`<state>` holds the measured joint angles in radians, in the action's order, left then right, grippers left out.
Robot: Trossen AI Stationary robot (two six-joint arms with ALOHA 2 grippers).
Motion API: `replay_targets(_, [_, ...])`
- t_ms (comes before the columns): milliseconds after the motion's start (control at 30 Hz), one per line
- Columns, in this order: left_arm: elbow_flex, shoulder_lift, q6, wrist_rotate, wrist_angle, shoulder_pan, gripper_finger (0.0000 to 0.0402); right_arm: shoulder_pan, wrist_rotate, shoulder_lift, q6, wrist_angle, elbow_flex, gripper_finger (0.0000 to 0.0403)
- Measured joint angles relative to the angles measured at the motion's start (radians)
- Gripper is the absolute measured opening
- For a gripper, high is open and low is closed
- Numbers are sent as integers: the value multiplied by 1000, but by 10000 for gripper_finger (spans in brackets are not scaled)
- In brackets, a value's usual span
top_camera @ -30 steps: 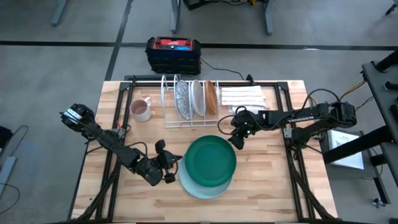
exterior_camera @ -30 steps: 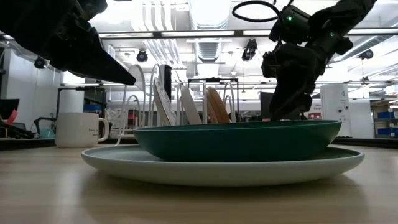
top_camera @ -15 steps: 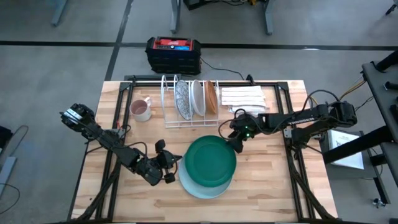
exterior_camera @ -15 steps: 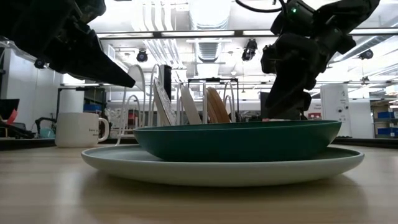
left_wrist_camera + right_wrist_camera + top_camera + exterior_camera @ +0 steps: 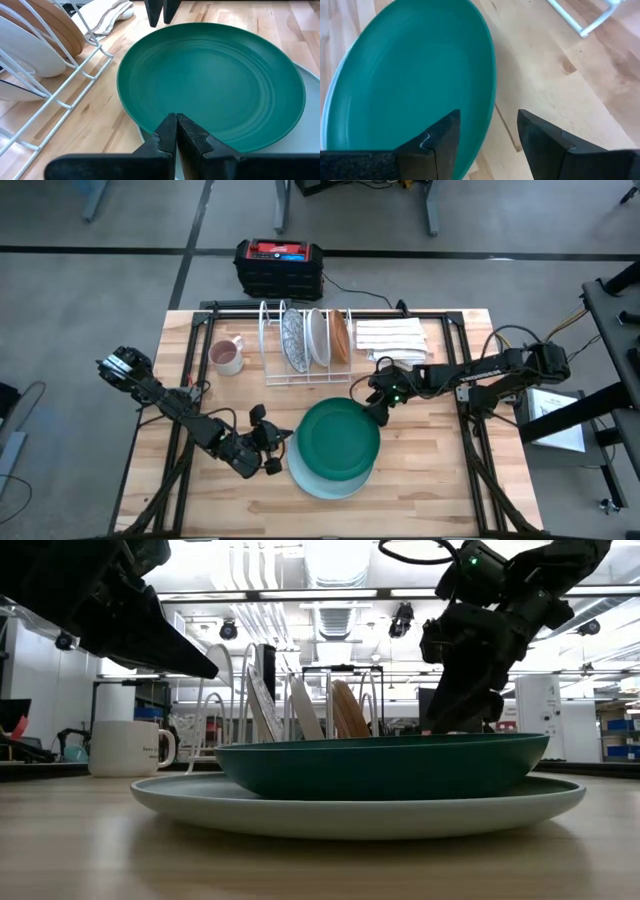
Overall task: Sort dishes
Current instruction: Put the green plate into the dishwasher rack
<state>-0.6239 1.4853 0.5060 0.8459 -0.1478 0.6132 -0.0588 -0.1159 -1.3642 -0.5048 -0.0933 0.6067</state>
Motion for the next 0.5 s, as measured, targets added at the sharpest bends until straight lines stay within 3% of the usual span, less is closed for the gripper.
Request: replay_targets(500, [0, 0, 1, 0, -3, 0, 0, 22, 2, -161, -10, 123, -3, 176])
